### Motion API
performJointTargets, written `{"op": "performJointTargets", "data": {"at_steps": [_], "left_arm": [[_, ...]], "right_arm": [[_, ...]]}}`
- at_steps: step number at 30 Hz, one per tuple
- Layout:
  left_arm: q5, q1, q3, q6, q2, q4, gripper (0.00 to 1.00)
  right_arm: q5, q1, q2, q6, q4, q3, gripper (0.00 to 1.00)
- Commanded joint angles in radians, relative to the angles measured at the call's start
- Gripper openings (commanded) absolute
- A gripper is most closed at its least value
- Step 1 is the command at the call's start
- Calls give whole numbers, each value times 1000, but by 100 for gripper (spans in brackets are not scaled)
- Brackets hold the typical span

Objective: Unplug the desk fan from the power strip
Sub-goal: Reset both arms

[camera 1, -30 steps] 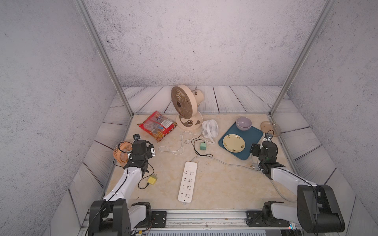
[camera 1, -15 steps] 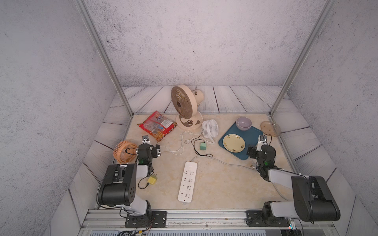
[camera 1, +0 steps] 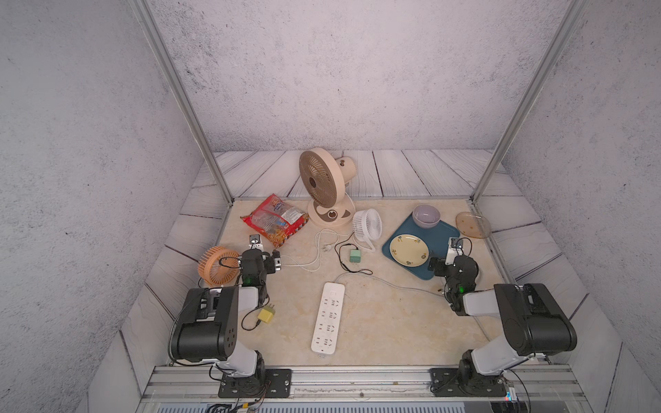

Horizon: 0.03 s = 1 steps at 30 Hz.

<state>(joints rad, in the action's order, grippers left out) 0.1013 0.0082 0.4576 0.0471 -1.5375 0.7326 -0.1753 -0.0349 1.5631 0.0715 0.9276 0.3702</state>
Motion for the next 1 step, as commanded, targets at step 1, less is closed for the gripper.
{"op": "performJointTargets", "data": {"at_steps": [1], "left_arm": [[-27,-5,7,-20,12,16,98]], "right_arm": [[-48,4,-1,23,-46,35,99]]}}
